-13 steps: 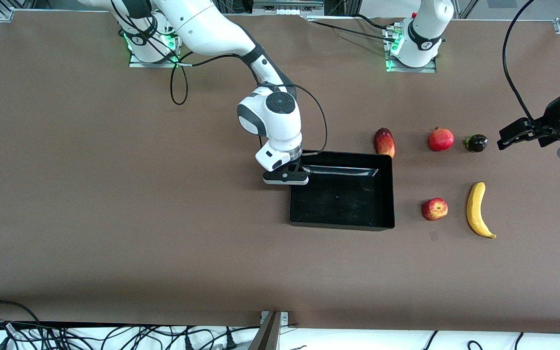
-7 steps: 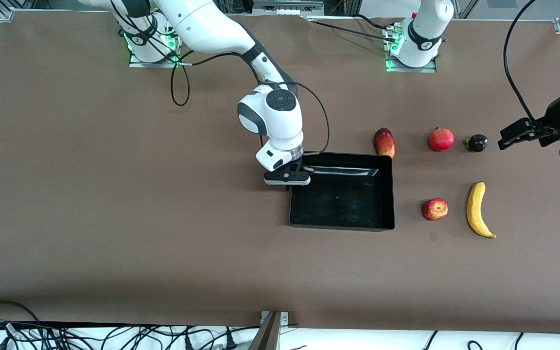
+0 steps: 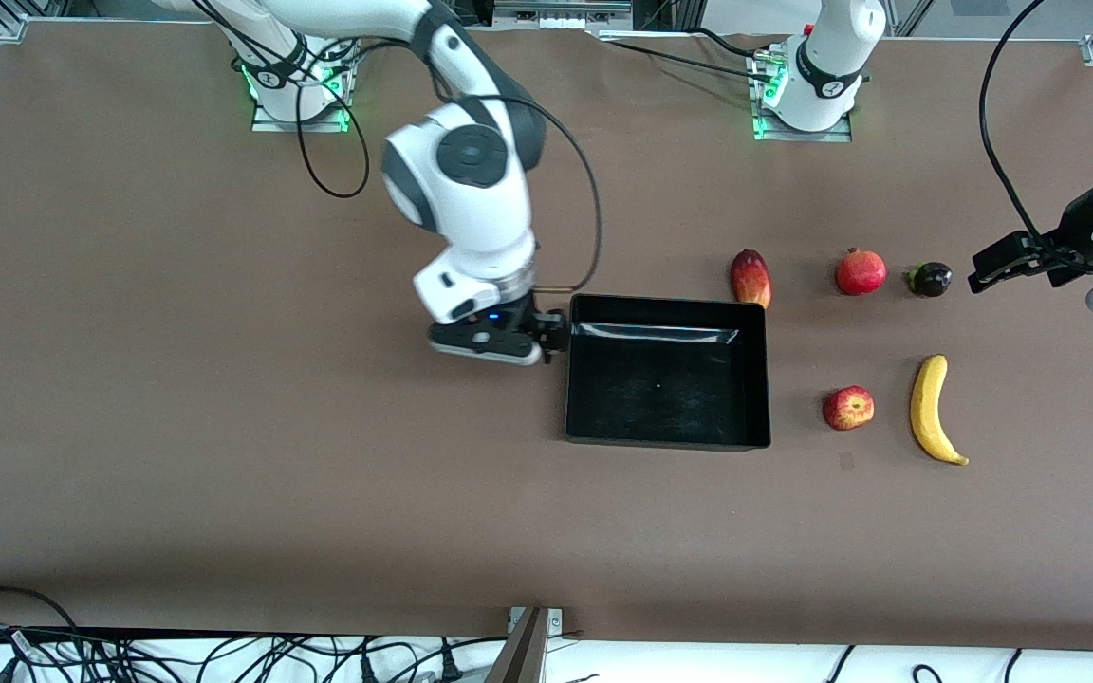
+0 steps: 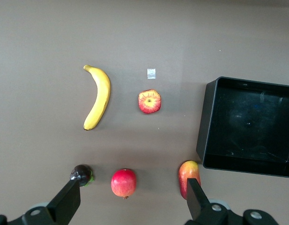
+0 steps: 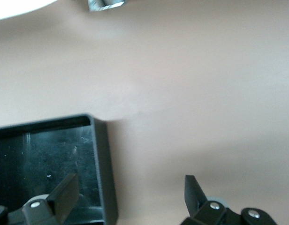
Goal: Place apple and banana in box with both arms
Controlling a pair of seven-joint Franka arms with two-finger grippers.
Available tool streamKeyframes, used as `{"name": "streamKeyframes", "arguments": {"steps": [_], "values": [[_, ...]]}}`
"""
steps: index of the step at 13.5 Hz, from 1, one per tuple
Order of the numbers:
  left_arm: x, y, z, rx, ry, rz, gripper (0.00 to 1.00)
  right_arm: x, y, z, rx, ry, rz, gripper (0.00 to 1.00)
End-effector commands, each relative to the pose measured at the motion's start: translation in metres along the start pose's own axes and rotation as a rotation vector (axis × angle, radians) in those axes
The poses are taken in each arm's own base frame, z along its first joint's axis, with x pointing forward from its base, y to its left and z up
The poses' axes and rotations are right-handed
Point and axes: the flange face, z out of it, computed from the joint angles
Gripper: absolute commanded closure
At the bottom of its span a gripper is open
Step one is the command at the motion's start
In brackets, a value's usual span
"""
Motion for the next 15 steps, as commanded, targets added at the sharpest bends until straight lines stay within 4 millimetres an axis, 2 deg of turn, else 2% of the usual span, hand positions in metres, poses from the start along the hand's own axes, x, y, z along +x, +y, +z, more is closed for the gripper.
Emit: {"name": "streamKeyframes", "arguments": {"steps": [1, 3, 5, 6, 8, 9, 12, 14, 15], "values": [[0.005, 0.001, -0.003, -0.006, -0.009, -0.016, 0.00, 0.045, 0.070, -0.053, 0.029, -0.106, -0.058, 0.00], [0.005, 0.004, 0.001, -0.005, -0.017, -0.012, 0.00, 0.074, 0.122, -0.074, -0.001, -0.147, -0.086, 0.00], [0.015, 0.001, 0.019, -0.001, -0.030, -0.017, 0.00, 0.107, 0.181, -0.095, -0.016, -0.142, -0.066, 0.00], [0.025, 0.000, 0.034, -0.001, -0.028, -0.019, 0.00, 0.121, 0.213, -0.112, -0.025, -0.132, -0.079, 0.00], [0.049, 0.003, 0.073, 0.003, -0.008, -0.022, 0.00, 0.140, 0.276, -0.130, -0.064, -0.160, -0.133, 0.00], [0.058, 0.002, 0.095, 0.004, -0.003, -0.024, 0.00, 0.144, 0.299, -0.147, -0.050, -0.164, -0.175, 0.00], [0.080, 0.001, 0.143, 0.006, 0.017, -0.027, 0.00, 0.151, 0.364, -0.165, -0.031, -0.227, -0.206, 0.00], [0.094, -0.003, 0.179, 0.008, 0.041, -0.032, 0.00, 0.155, 0.400, -0.179, -0.005, -0.233, -0.256, 0.00], [0.100, -0.002, 0.195, 0.008, 0.056, -0.034, 0.00, 0.153, 0.408, -0.181, 0.018, -0.251, -0.279, 0.00]]}}
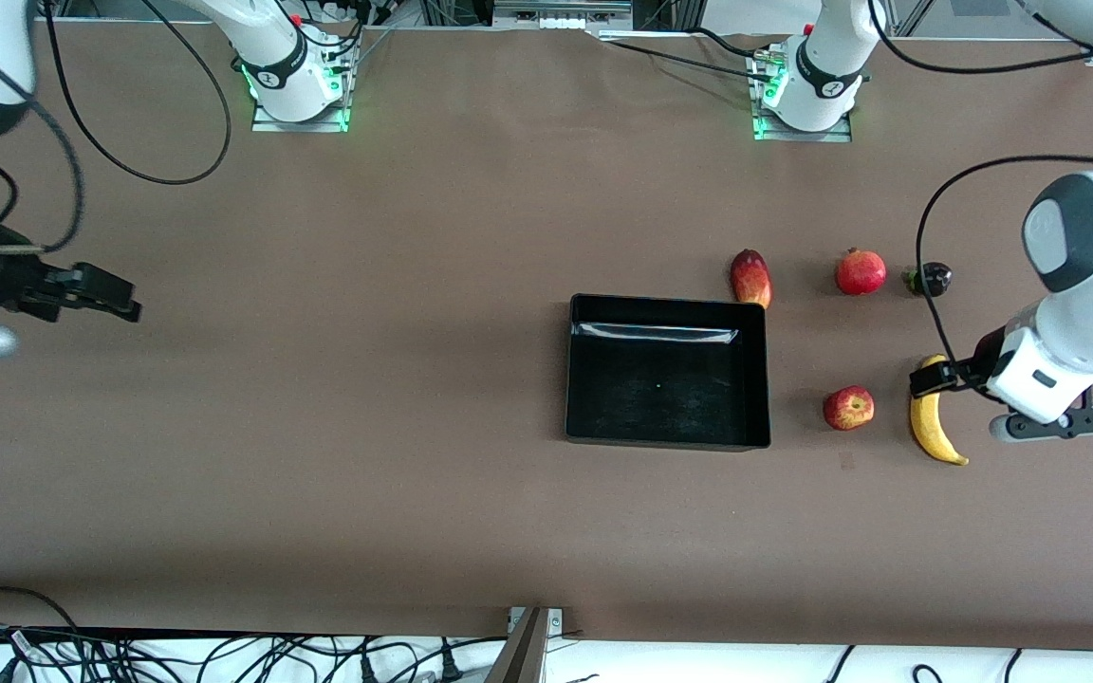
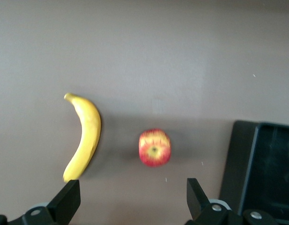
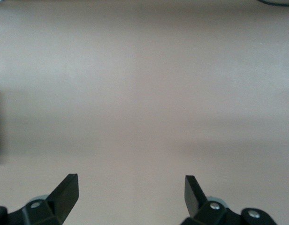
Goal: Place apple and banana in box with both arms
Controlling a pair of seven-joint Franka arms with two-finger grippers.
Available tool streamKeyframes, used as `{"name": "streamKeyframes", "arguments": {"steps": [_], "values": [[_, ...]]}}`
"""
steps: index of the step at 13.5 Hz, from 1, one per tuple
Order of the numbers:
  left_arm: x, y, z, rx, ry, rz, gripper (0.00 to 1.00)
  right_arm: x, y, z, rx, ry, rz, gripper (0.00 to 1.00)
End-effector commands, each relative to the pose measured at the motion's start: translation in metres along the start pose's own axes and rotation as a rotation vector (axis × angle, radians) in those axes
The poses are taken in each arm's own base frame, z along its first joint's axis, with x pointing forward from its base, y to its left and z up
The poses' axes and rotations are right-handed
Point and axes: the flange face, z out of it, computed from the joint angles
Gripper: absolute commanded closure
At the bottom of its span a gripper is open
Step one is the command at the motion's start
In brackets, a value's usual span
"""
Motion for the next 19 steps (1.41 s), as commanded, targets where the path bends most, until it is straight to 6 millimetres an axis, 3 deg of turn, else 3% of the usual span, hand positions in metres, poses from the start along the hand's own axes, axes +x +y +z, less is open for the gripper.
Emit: {"name": "streamKeyframes", "arguments": {"steps": [1, 6, 9, 10, 14, 17, 19], "values": [[0.016, 0.000, 0.034, -0.017, 0.034, -0.017, 0.00, -0.019, 0.021, -0.012, 0.055, -0.039, -0.055, 0.00], [0.022, 0.005, 0.115, -0.013, 0.038, -0.053, 0.00, -0.029, 0.026, -0.012, 0.012, -0.094, -0.054, 0.00], [0.009, 0.008, 0.150, -0.015, 0.054, -0.052, 0.00, -0.041, 0.015, -0.020, -0.010, -0.098, -0.071, 0.00], [0.004, 0.010, 0.158, -0.015, 0.062, -0.050, 0.00, -0.048, 0.002, -0.018, -0.037, -0.096, -0.115, 0.00], [-0.010, 0.022, 0.182, -0.023, 0.059, -0.049, 0.00, -0.088, 0.051, -0.012, -0.048, -0.044, -0.093, 0.00], [-0.019, 0.024, 0.201, -0.020, 0.035, -0.051, 0.00, -0.110, 0.065, -0.014, -0.043, -0.048, -0.070, 0.00], [-0.032, 0.025, 0.214, -0.019, 0.019, -0.050, 0.00, -0.108, 0.073, -0.015, -0.085, -0.055, -0.065, 0.00]]}}
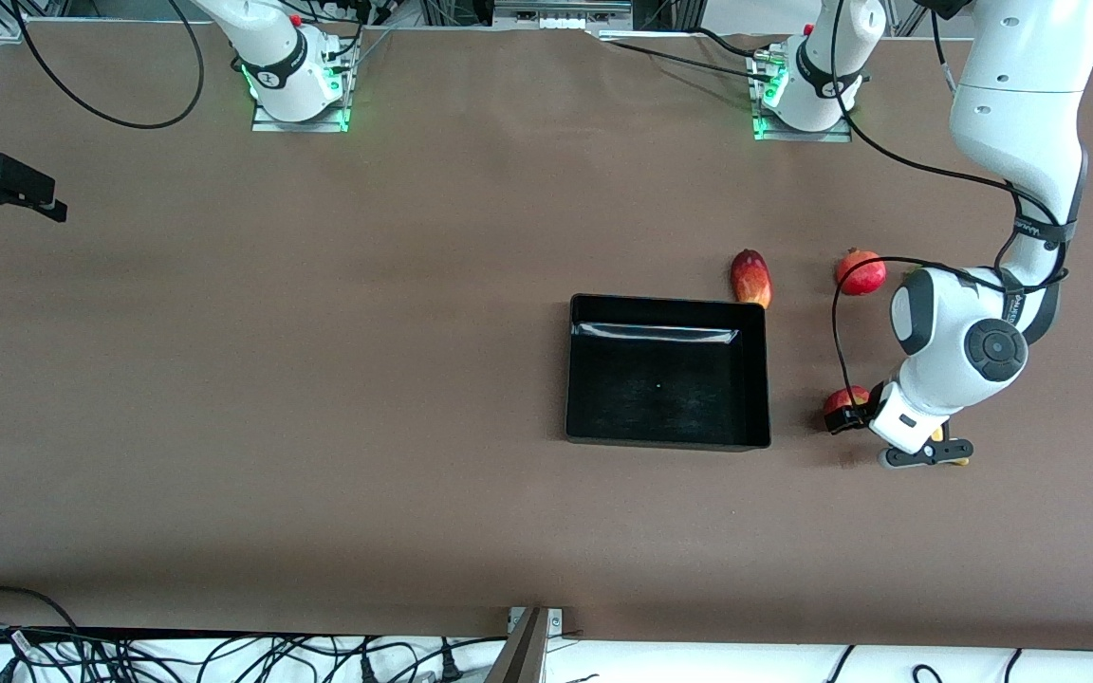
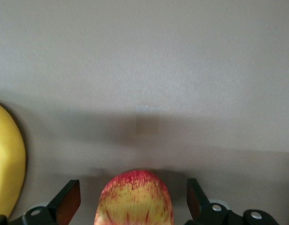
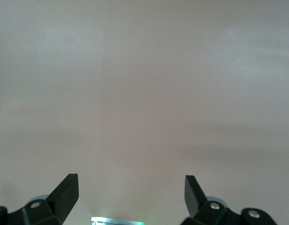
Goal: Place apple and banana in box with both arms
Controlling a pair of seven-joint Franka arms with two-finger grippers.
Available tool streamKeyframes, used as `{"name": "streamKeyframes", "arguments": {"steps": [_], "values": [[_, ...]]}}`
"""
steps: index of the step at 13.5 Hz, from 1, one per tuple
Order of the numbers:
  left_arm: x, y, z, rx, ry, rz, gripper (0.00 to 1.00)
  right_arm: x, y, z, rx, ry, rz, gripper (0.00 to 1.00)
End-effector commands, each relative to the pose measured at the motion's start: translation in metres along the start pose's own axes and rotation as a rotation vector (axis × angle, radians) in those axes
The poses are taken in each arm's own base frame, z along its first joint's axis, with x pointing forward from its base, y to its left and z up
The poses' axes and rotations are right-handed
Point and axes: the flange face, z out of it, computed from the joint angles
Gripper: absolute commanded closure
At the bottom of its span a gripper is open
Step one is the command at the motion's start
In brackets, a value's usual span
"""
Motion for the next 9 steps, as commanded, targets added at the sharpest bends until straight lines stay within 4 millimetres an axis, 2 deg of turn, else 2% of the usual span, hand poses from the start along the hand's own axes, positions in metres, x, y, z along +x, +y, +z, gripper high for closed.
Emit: {"name": "streamKeyframes", "arguments": {"steps": [1, 4, 5, 6, 7, 8, 9], "values": [[-0.015, 0.001, 0.015, -0.013, 0.000, -0.019, 0.00, -0.005, -0.005, 0.002, -0.040, 0.002, -0.022, 0.00], [-0.018, 0.001, 0.018, -0.013, -0.005, -0.050, 0.02, 0.007, -0.008, -0.002, -0.039, 0.004, -0.025, 0.00], [-0.019, 0.003, 0.018, -0.013, -0.005, -0.050, 0.13, 0.008, -0.006, -0.001, -0.033, -0.008, -0.019, 0.00], [-0.019, 0.004, 0.018, -0.013, -0.006, -0.050, 0.29, 0.008, -0.007, -0.002, -0.028, -0.007, -0.021, 0.00], [-0.019, 0.004, 0.018, -0.012, -0.006, -0.055, 0.60, 0.008, -0.016, -0.004, -0.031, -0.007, -0.034, 0.00], [-0.019, 0.004, 0.017, -0.010, -0.006, -0.051, 0.79, 0.007, -0.016, -0.004, -0.032, -0.007, -0.033, 0.00], [-0.019, 0.004, 0.017, -0.007, -0.007, -0.047, 0.92, 0.009, -0.018, -0.002, -0.030, -0.012, -0.034, 0.00]]}}
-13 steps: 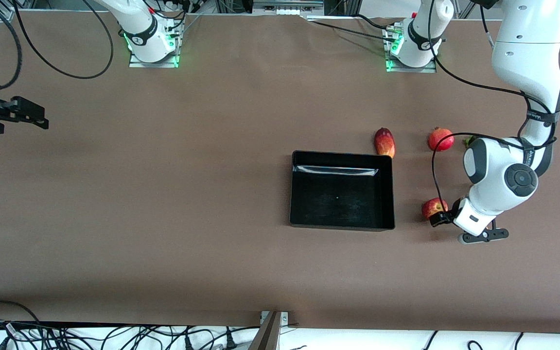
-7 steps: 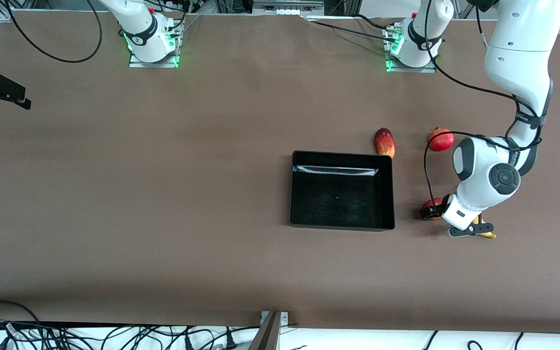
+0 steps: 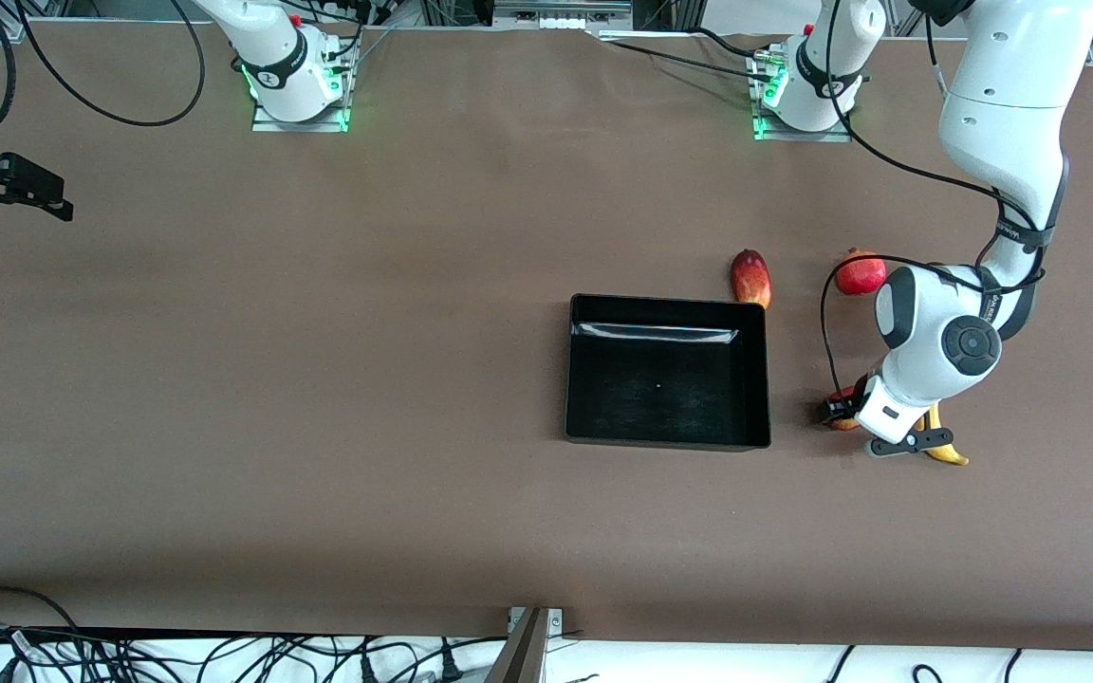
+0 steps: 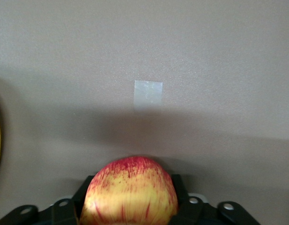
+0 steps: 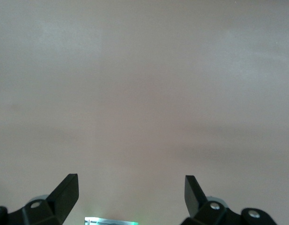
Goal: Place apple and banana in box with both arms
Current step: 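Close the left gripper on the red apple and lift it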
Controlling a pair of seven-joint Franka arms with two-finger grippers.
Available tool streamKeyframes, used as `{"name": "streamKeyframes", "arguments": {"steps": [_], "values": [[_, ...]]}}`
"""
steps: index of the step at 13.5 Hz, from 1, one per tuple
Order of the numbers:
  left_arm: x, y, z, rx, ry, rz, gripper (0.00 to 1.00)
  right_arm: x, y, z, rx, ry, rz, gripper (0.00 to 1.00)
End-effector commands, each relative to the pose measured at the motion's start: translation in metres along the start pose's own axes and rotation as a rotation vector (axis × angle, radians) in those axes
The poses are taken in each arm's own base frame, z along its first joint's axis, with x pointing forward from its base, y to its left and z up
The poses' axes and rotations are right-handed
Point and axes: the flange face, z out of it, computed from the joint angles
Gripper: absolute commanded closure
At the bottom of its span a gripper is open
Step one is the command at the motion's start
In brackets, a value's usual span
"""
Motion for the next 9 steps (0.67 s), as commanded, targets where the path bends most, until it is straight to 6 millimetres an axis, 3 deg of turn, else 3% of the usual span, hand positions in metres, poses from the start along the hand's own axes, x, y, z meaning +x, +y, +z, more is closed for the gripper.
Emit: {"name": "streamKeyframes", "arguments": {"steps": [1, 3, 5, 7, 9], "values": [[-0.003, 0.003, -0.003, -0.004, 0.007, -0.010, 1.00, 0.002, -0.002, -0.007, -0.006, -0.003, 0.000, 0.00], [-0.003, 0.003, -0.008, -0.003, 0.005, -0.005, 1.00, 0.002, -0.003, -0.006, -0.004, -0.004, -0.007, 0.00], [-0.005, 0.011, -0.029, 0.000, -0.022, 0.005, 1.00, 0.000, -0.003, -0.008, -0.005, -0.007, -0.008, 0.00], [-0.013, 0.031, -0.070, 0.006, -0.070, 0.029, 1.00, 0.001, -0.001, -0.007, -0.009, -0.010, 0.000, 0.00], [-0.013, 0.042, -0.123, 0.005, -0.081, 0.019, 1.00, 0.002, -0.006, -0.008, -0.022, -0.004, -0.006, 0.00]]}}
